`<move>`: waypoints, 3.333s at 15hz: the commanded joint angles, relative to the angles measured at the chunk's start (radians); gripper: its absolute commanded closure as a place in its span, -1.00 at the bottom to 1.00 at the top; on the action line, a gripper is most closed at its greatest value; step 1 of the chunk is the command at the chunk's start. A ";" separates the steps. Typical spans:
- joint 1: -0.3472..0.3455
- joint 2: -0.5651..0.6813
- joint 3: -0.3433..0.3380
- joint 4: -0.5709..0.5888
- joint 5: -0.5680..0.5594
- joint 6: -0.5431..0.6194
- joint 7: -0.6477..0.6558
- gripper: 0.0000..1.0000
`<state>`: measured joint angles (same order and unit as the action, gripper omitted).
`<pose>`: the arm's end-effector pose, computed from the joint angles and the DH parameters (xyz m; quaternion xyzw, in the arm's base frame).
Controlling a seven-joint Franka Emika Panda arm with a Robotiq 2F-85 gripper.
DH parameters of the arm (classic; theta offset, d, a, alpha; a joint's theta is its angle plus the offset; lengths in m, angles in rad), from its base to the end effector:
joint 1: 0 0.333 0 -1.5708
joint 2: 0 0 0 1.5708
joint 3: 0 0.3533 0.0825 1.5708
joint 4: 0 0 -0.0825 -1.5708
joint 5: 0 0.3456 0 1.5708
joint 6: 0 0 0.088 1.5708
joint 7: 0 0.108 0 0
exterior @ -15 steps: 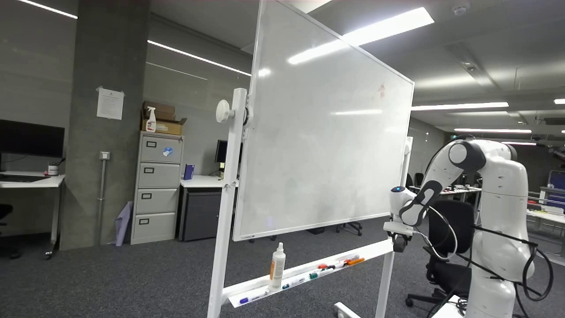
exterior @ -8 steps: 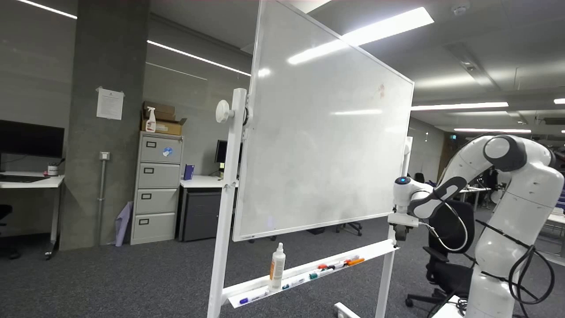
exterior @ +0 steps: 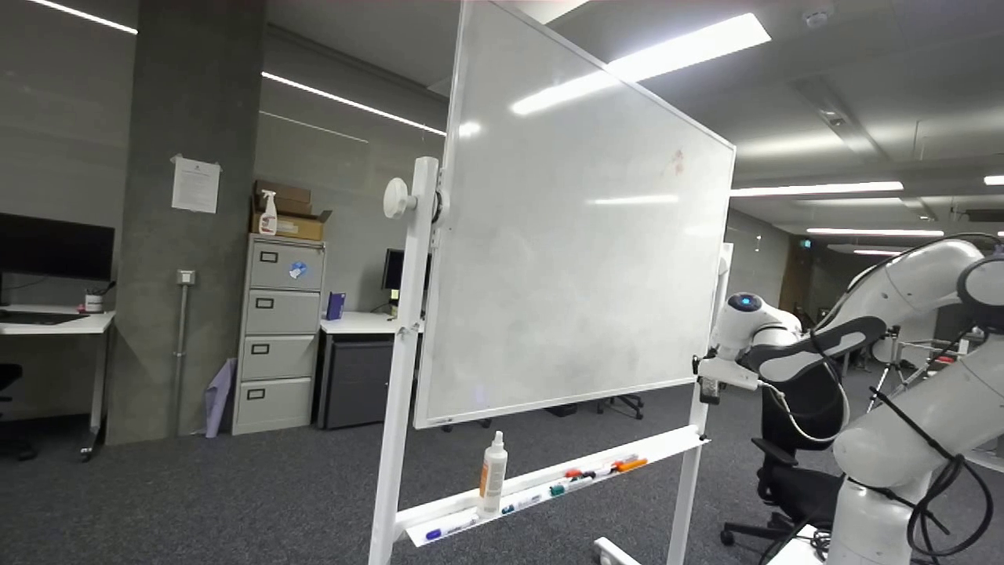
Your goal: Use the black eraser to wipe the white board.
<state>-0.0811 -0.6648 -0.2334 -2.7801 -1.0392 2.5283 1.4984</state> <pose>0.2945 -0.0936 0.4814 0.8089 -0.4667 0.3329 0.1305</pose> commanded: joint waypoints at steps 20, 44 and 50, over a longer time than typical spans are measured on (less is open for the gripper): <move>0.011 -0.358 0.040 0.053 0.121 0.365 -0.163 0.40; 0.131 -0.078 -0.085 0.736 0.065 0.649 -0.369 -0.10; 0.336 -0.006 -0.162 0.797 0.166 0.683 -0.535 0.40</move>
<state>0.0921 -0.7261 -0.3271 -2.0431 -0.8867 3.1871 1.0425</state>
